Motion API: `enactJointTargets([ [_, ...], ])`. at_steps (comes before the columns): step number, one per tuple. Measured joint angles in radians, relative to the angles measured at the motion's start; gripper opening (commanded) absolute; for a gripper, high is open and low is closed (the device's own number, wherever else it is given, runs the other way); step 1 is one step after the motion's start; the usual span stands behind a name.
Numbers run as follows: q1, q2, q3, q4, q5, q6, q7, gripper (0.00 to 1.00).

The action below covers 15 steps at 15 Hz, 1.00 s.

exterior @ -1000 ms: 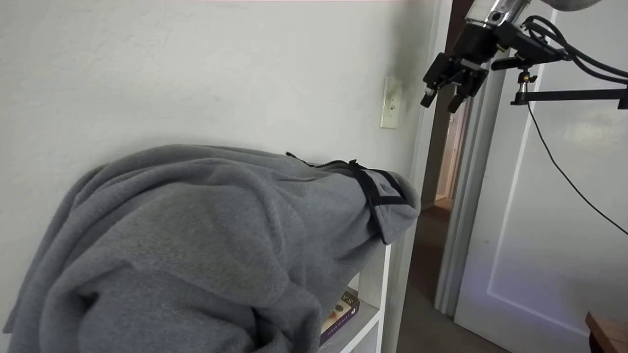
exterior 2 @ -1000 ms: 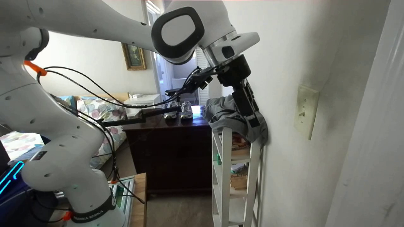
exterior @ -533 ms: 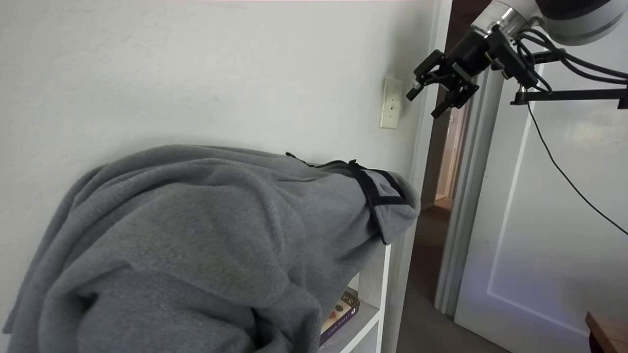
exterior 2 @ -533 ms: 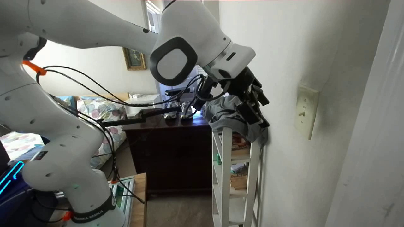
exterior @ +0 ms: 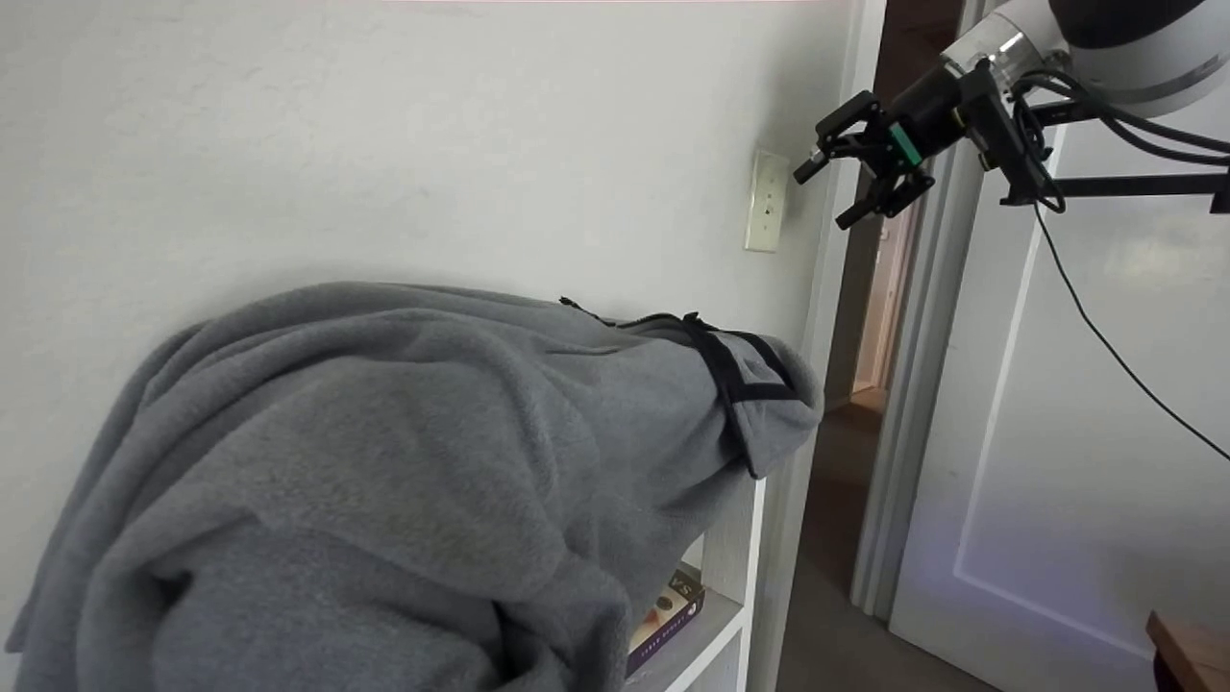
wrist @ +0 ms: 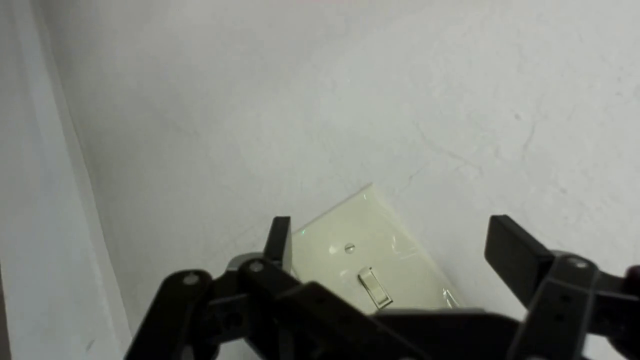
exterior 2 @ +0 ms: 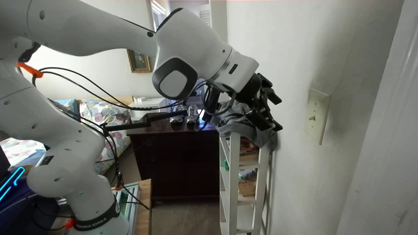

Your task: Flip the light switch

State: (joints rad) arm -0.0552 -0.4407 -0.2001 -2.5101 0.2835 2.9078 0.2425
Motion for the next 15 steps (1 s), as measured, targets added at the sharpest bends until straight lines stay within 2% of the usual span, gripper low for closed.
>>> enactJointTargets([
  [3,-0.004,0.002,0.005,0.000,0.000,0.002,0.000,1.00],
  [6,-0.003,0.016,0.013,0.002,-0.001,0.064,-0.017,1.00],
  [9,0.035,0.032,-0.020,0.002,-0.001,0.139,-0.053,1.00],
  [12,0.113,0.039,-0.091,0.002,0.002,0.194,-0.081,1.00],
  [15,0.252,0.039,-0.208,0.002,0.023,0.237,-0.108,1.00],
])
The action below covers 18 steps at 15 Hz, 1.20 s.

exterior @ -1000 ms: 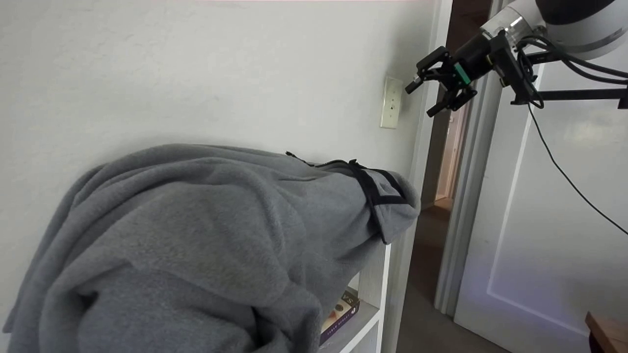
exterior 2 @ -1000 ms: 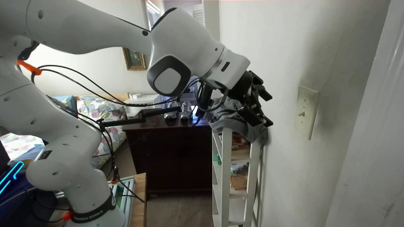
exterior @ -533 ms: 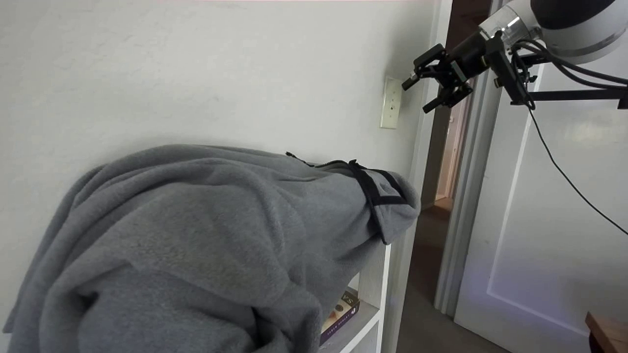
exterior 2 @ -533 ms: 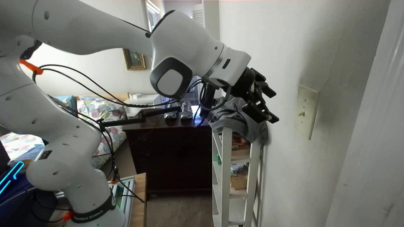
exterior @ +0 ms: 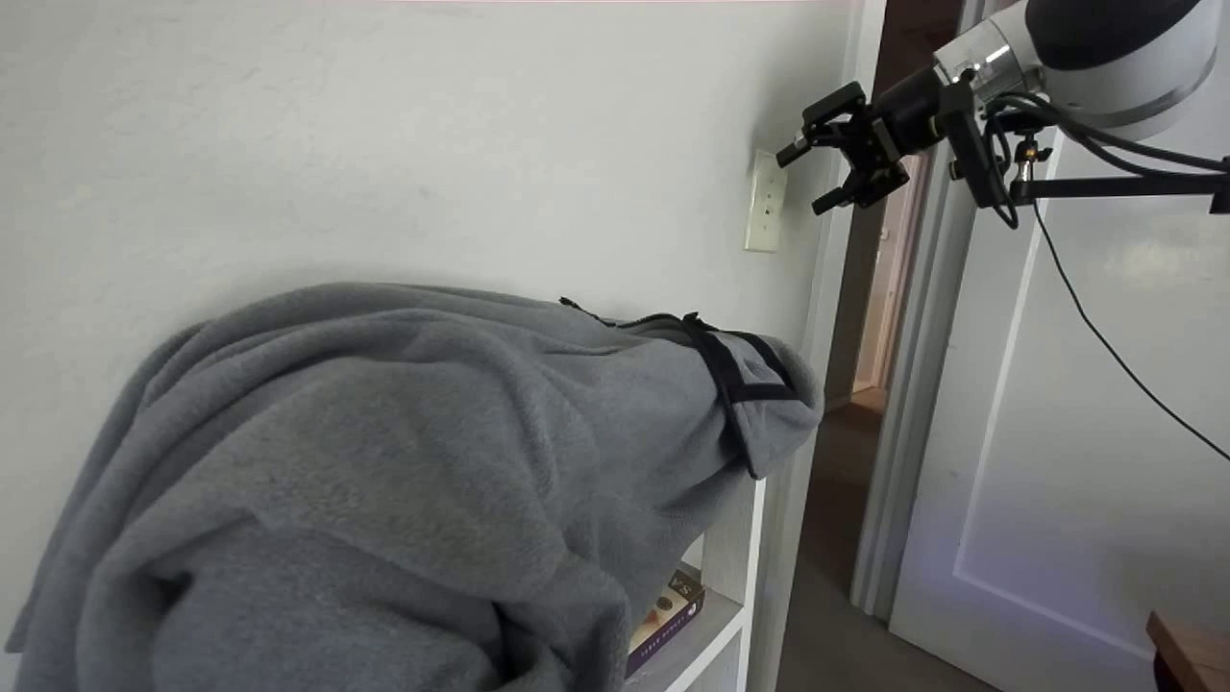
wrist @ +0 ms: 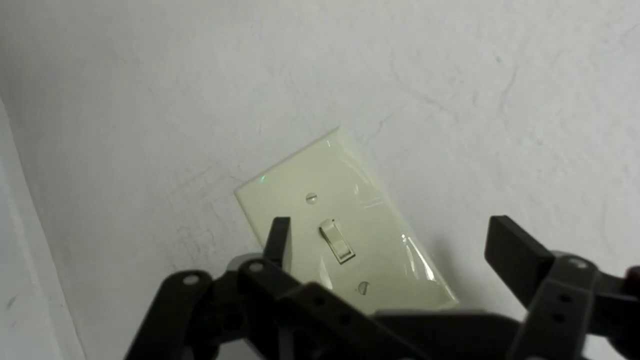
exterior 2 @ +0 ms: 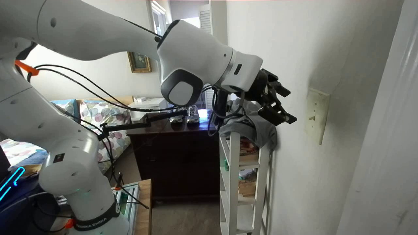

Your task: Flip the light switch

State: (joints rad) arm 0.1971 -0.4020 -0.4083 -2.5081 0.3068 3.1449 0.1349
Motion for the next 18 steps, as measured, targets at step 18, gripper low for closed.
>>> enactJointTargets([
  [18,0.468,-0.063,-0.483,0.043,0.003,0.028,-0.036,1.00],
])
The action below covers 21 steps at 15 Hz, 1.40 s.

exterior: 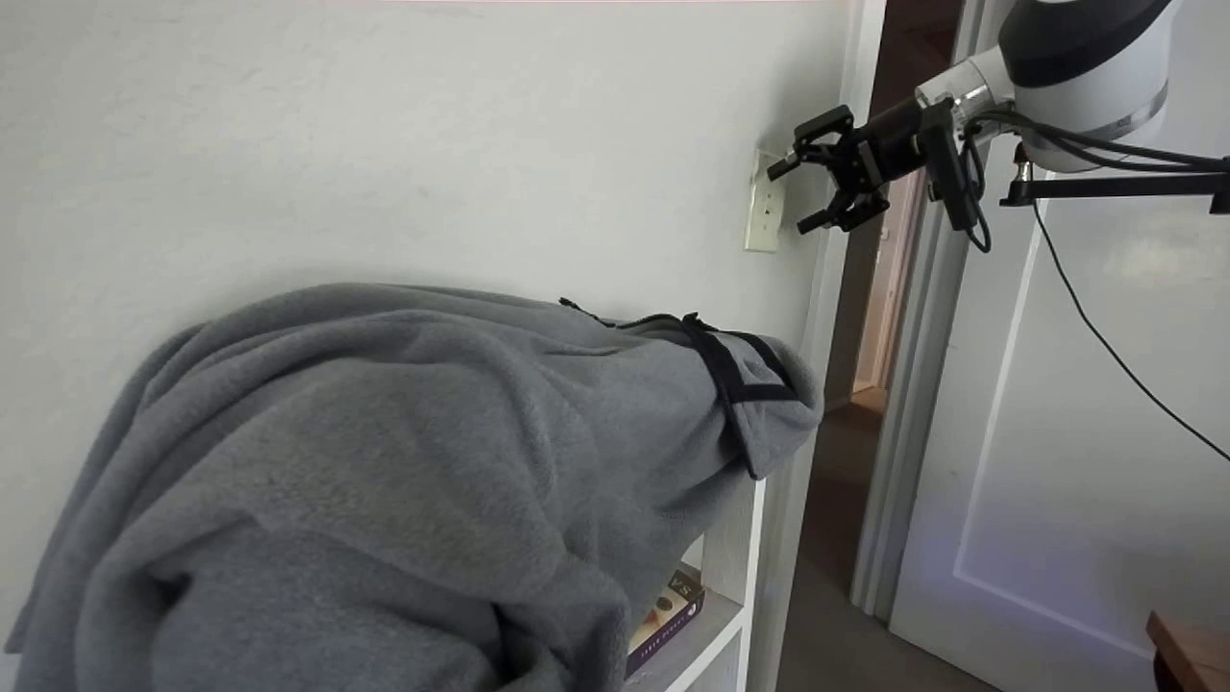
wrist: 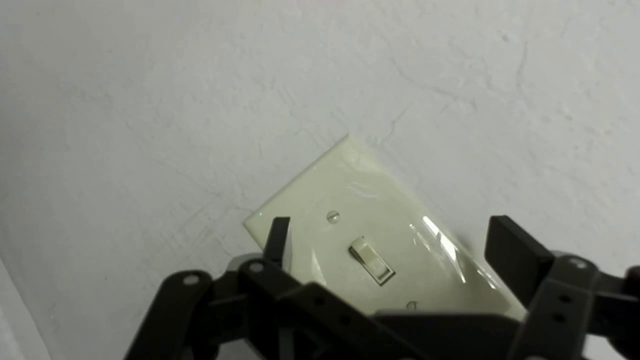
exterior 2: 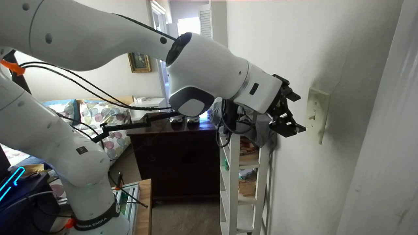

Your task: Flip the light switch

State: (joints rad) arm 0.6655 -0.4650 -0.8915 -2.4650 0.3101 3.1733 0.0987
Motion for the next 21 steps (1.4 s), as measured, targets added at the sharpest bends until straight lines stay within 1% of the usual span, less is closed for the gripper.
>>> enactJointTargets([
  [5,0.093,-0.030,-0.085,0.021,0.000,0.000,-0.016,1.00],
  [12,0.206,-0.078,-0.174,0.049,-0.001,0.006,-0.030,1.00],
  [17,0.252,-0.108,-0.206,0.070,-0.001,0.007,-0.033,1.00],
  [21,0.271,-0.127,-0.221,0.075,-0.001,0.007,-0.034,1.00],
])
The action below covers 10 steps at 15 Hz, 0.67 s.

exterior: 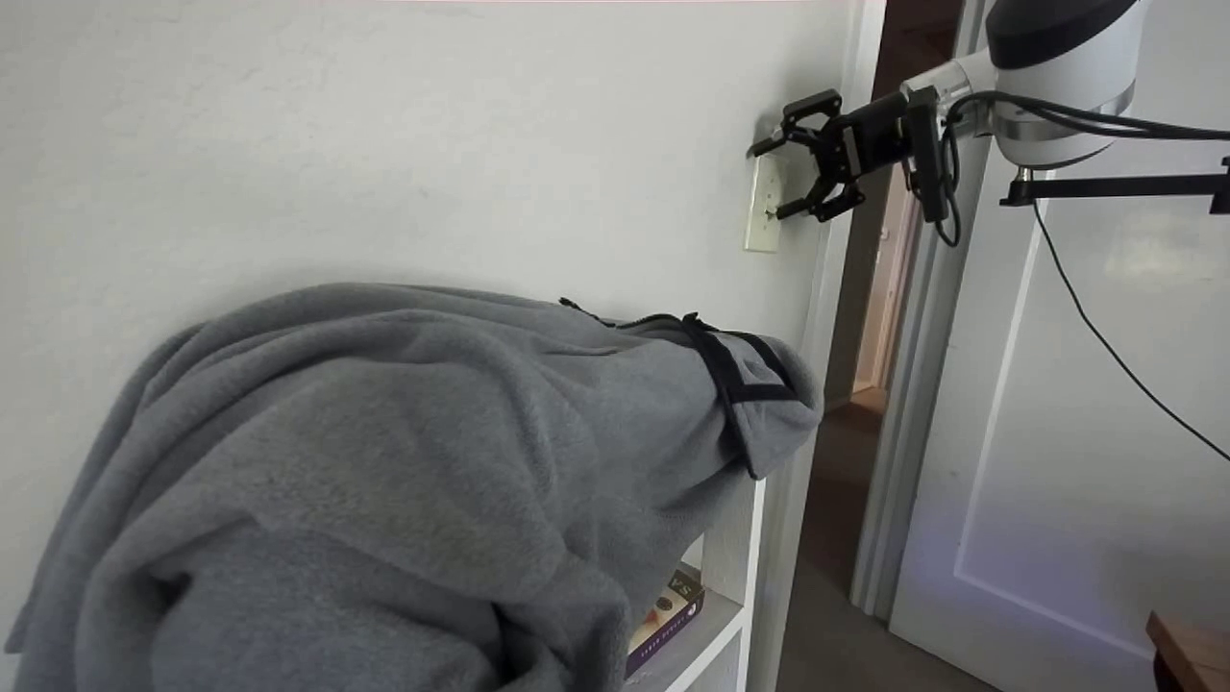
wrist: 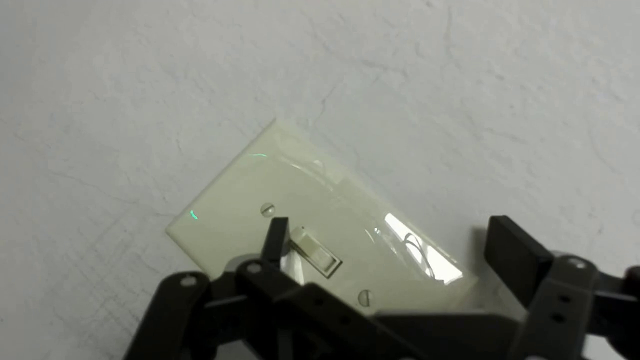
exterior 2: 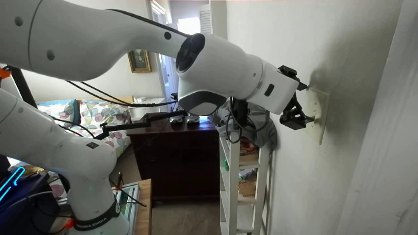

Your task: Flip the light switch

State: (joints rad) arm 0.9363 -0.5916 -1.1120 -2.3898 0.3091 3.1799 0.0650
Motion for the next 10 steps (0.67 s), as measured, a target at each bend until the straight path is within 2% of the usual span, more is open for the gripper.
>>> enactJointTargets([
  [10,0.012,-0.059,-0.002,0.004,-0.004,0.006,-0.002,1.00],
])
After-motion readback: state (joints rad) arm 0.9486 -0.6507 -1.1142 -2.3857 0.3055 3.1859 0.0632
